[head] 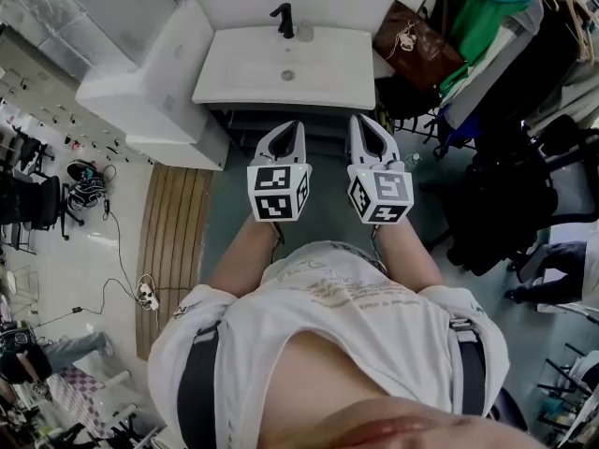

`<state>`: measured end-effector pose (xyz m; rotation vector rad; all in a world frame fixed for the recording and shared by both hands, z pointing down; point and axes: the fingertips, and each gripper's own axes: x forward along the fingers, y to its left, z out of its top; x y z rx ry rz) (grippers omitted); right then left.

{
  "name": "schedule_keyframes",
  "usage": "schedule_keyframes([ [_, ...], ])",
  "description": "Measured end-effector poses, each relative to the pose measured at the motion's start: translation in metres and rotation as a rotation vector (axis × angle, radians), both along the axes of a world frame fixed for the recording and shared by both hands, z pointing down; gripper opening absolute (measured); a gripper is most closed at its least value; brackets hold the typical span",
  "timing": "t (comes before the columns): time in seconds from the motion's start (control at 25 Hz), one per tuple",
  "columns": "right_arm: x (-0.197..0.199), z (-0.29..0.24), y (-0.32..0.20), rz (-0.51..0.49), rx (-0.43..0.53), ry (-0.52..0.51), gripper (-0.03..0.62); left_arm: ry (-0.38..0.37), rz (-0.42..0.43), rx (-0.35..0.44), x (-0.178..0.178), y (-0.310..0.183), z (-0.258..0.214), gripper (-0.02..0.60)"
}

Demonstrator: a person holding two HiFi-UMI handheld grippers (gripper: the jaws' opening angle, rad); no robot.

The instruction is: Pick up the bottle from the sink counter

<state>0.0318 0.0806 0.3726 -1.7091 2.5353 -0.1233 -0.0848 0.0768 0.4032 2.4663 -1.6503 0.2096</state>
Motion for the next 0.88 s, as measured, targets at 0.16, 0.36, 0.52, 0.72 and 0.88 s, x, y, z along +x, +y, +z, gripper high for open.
schedule_keyframes([
  [0.16,-0.016,0.001,-0.003,0.001,0.006,0.011,0.021,0.008,0.005,0.012,-0.014,-0.005,0.0,0.021],
  [0.36,-0.028,0.005,-0.009,0.017,0.004,0.011,0.021,0.008,0.018,0.017,-0.028,-0.008,0.002,0.021],
  [0.52,-0.035,0.004,-0.012,0.032,0.005,0.005,0.021,0.014,0.013,0.005,-0.045,-0.011,0.005,0.021],
  [0.72,-0.038,0.009,-0.016,0.033,0.0,0.006,0.021,0.016,0.016,-0.01,-0.049,-0.015,0.012,0.021],
  [0.88,-0.03,0.014,-0.028,0.032,-0.022,-0.037,0.021,0.007,0.034,-0.015,-0.038,-0.028,0.017,0.021],
])
